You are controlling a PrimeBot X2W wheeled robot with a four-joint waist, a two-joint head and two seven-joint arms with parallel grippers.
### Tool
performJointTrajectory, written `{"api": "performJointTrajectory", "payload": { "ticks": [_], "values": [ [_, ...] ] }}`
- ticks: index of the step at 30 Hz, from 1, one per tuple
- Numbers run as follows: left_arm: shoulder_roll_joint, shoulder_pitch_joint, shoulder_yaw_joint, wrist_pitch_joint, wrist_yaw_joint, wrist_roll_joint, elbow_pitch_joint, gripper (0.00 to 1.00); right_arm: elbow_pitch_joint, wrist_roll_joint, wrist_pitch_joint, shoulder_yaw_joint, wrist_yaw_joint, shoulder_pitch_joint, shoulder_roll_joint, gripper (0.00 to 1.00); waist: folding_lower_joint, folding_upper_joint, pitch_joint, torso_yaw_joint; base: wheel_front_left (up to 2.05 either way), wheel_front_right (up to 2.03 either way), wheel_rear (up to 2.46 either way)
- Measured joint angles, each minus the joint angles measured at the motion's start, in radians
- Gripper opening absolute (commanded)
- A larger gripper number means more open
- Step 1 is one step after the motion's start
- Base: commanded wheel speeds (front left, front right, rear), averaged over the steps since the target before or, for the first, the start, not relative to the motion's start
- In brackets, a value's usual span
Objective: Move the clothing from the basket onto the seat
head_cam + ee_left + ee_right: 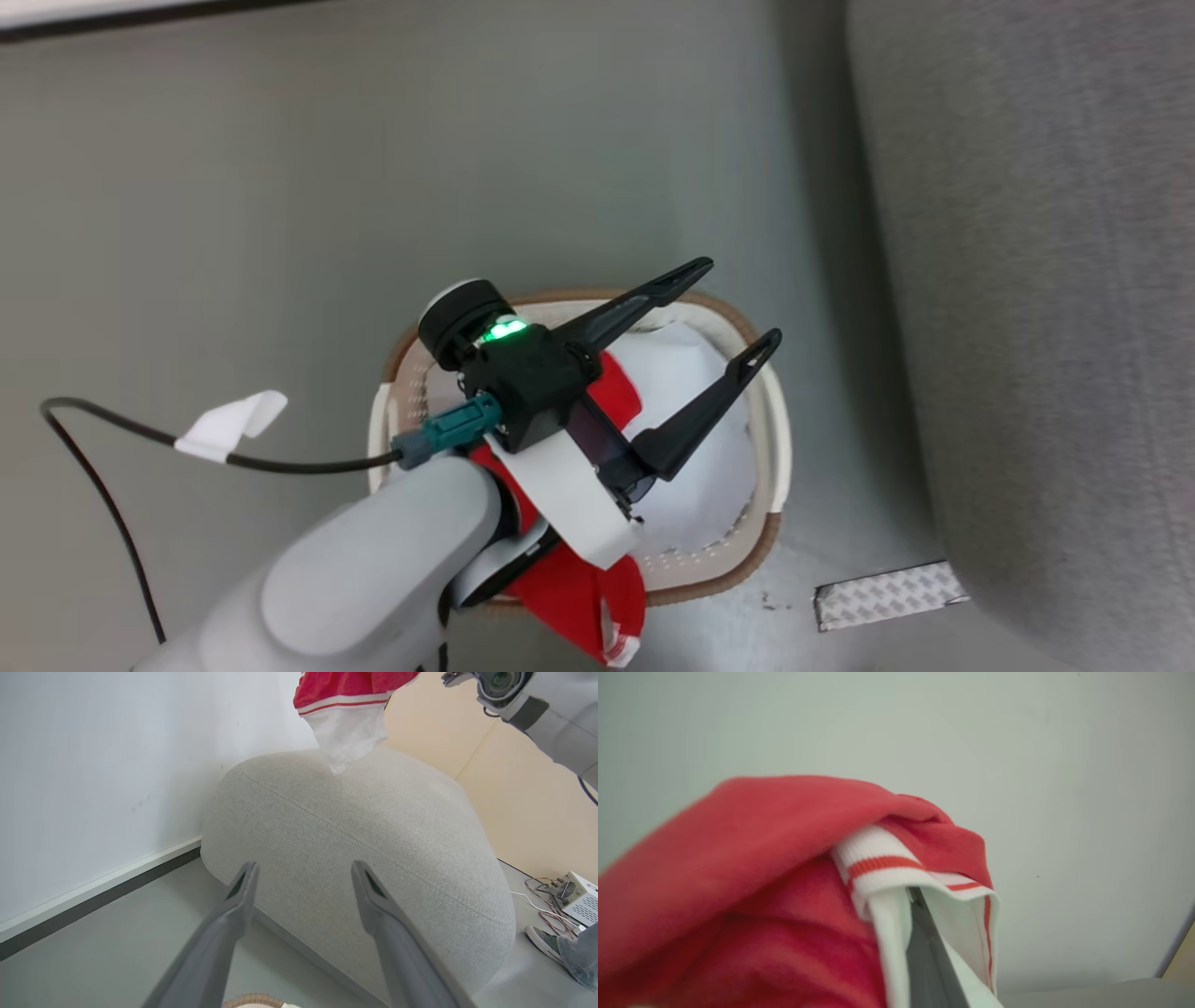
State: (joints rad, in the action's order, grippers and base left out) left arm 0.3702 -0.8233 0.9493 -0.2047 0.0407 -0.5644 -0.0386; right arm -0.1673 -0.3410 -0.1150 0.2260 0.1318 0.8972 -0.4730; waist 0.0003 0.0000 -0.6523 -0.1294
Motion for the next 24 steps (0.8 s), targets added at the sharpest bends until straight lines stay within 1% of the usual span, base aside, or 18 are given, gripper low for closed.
{"api": "performJointTrajectory", "payload": {
  "ticks": [4, 8, 11, 16, 18, 19, 23, 24],
  "values": [
    [-0.005, -0.011, 0.0, -0.007, 0.003, 0.001, -0.002, 1.0, -0.045, 0.015, 0.03, 0.059, 0.0, 0.02, -0.059, 0.0, 0.0, 0.0, -0.041, 0.037, 0.0, 0.0, 0.0],
    [-0.005, -0.016, -0.001, -0.009, 0.004, 0.001, -0.01, 1.0, -0.121, 0.02, 0.053, 0.09, 0.0, 0.023, -0.096, 0.0, 0.0, 0.0, -0.073, 0.059, 0.0, 0.0, 0.0],
    [-0.004, -0.019, -0.002, -0.013, 0.006, 0.001, -0.016, 1.0, -0.203, 0.033, 0.066, 0.106, 0.0, 0.023, -0.11, 0.0, -0.0001, 0.0, -0.088, 0.07, 0.0, 0.0, 0.0],
    [-0.009, -0.021, -0.001, -0.019, 0.006, 0.003, -0.036, 1.0, -0.353, 0.031, 0.13, 0.11, 0.0, 0.02, -0.093, 0.0, -0.0001, 0.0, -0.095, 0.084, 0.0, 0.0, 0.0],
    [-0.01, -0.021, -0.002, -0.023, 0.006, 0.003, -0.044, 1.0, -0.412, 0.029, 0.179, 0.106, 0.0, 0.02, -0.09, 0.24, -0.0002, 0.0, -0.092, 0.086, 0.0, 0.0, 0.0],
    [-0.011, -0.02, -0.004, -0.025, 0.006, 0.002, -0.047, 1.0, -0.437, 0.028, 0.195, 0.103, 0.0, 0.02, -0.091, 0.3, -0.0002, 0.0, -0.09, 0.086, 0.0, 0.0, 0.0],
    [-0.014, -0.017, -0.011, -0.034, 0.007, -0.011, -0.058, 1.0, -0.536, 0.024, 0.259, 0.086, 0.0, 0.022, -0.09, 0.4, -0.0002, 0.0, -0.072, 0.084, 0.0, 0.0, 0.0],
    [-0.015, -0.016, -0.012, -0.035, 0.009, -0.011, -0.062, 1.0, -0.551, 0.021, 0.265, 0.078, 0.0, 0.022, -0.088, 0.57, -0.0002, 0.0, -0.065, 0.083, 0.0, 0.0, 0.0]
  ]
}}
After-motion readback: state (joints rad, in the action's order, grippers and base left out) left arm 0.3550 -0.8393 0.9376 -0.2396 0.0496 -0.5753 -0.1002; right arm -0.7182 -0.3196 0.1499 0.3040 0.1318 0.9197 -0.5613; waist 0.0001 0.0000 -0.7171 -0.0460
